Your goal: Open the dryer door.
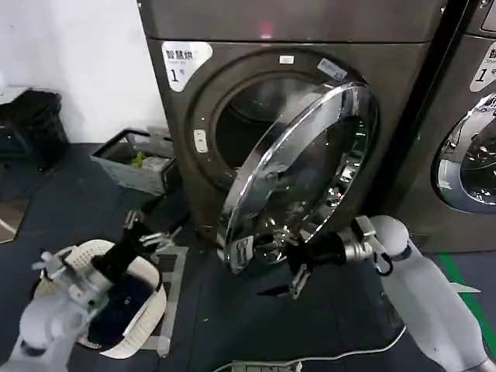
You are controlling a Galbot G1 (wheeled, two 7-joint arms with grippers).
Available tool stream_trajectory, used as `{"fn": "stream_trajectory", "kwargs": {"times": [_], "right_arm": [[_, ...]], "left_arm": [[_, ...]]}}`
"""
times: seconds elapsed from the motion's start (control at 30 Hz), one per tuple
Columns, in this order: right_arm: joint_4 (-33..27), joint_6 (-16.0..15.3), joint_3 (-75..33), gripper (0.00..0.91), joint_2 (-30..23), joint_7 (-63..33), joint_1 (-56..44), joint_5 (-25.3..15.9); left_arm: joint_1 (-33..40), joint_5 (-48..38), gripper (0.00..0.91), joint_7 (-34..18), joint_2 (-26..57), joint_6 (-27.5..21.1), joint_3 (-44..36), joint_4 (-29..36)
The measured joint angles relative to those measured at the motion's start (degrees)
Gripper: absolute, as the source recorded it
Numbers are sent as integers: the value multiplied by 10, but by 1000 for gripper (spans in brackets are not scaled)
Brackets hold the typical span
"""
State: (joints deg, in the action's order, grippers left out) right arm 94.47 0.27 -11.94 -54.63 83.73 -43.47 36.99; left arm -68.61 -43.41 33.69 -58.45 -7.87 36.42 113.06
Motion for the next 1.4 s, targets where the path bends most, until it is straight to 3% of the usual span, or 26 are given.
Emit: {"fn": "stream_trajectory", "kwargs": {"times": [0.43, 0.53, 0.63, 0.87, 1.07, 1.23, 1.4], "right_arm": [[20, 31, -69, 907, 41, 1, -56, 17], [16, 40, -111, 907, 47, 1, -80, -8], [11, 58, -175, 907, 46, 1, -114, -37], [-8, 77, -353, 907, 64, 1, -201, -32], [-44, 72, -484, 907, 68, 0, -240, -43], [-82, 20, -594, 907, 68, -21, -266, -51], [-108, 51, -709, 907, 60, -88, -299, -38]], "left_arm": [[113, -27, 907, -3, 45, 10, -147, -70], [143, -25, 907, -2, 40, 10, -182, -84], [169, -21, 907, -2, 30, 9, -215, -94], [231, -23, 907, 8, 11, 9, -282, -110], [266, -24, 907, 19, -2, 9, -327, -119], [285, -23, 907, 25, -1, 14, -366, -119], [303, -19, 907, 34, -4, 32, -411, -121]]}}
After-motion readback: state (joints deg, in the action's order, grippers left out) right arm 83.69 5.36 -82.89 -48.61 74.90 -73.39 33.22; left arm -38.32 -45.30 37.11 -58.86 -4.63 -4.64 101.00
